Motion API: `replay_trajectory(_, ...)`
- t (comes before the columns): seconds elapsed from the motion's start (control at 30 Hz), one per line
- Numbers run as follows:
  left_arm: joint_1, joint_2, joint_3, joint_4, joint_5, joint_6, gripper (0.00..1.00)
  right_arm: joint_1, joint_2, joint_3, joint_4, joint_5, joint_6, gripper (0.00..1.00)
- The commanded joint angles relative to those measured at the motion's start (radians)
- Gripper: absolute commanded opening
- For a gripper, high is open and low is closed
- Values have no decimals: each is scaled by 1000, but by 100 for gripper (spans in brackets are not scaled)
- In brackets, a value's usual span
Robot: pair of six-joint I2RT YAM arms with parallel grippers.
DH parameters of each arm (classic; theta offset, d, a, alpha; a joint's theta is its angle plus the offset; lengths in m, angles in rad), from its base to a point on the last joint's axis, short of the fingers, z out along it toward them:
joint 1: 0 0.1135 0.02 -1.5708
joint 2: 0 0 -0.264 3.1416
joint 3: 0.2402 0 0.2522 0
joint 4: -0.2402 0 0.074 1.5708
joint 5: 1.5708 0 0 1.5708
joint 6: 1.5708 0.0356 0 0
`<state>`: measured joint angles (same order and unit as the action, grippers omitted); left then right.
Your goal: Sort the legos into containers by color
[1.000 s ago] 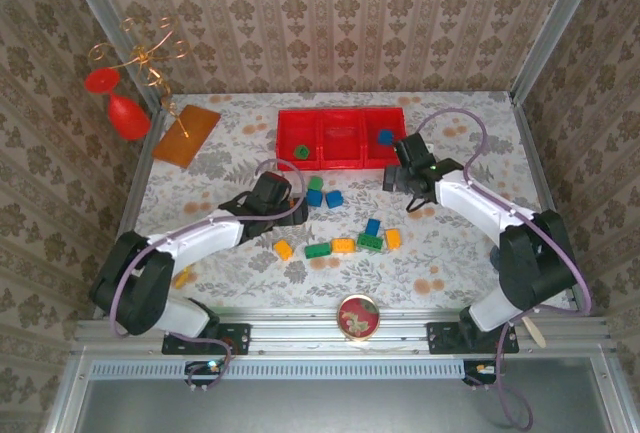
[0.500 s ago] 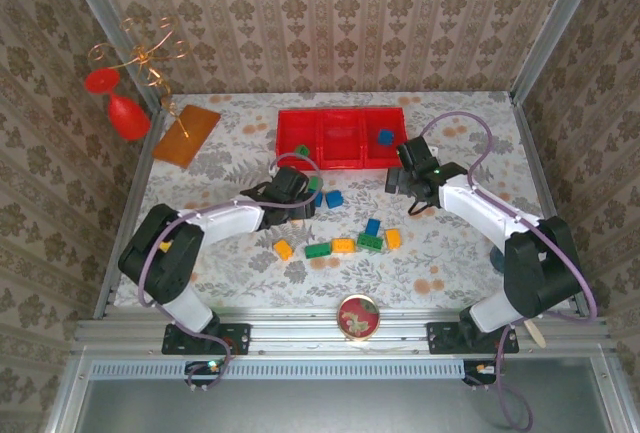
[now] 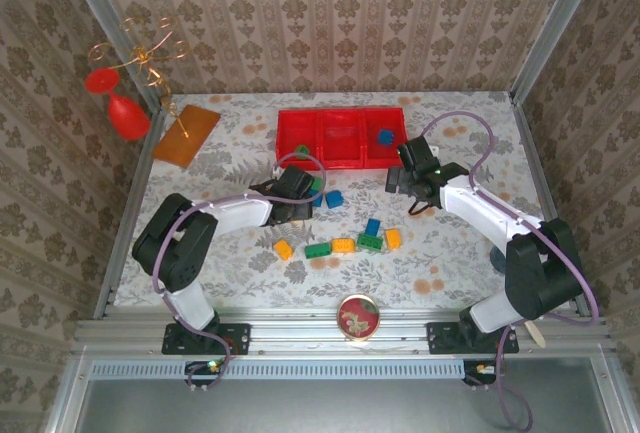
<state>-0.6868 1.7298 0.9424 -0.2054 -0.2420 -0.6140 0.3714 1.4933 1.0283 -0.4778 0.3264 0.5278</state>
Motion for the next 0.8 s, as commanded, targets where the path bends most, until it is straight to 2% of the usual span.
replay_trajectory(0.0, -5, 25, 33, -50, -32, 6, 64, 4, -15, -3, -8, 11, 17, 100)
replay_trajectory(0.47, -4, 48, 47, -49, -46, 32, 36, 5, -31, -14, -13, 14, 24, 100)
replay_trajectory(0.77, -5, -6, 50, -68, -77, 60, 32, 6, -60, -34, -13, 32, 34, 100)
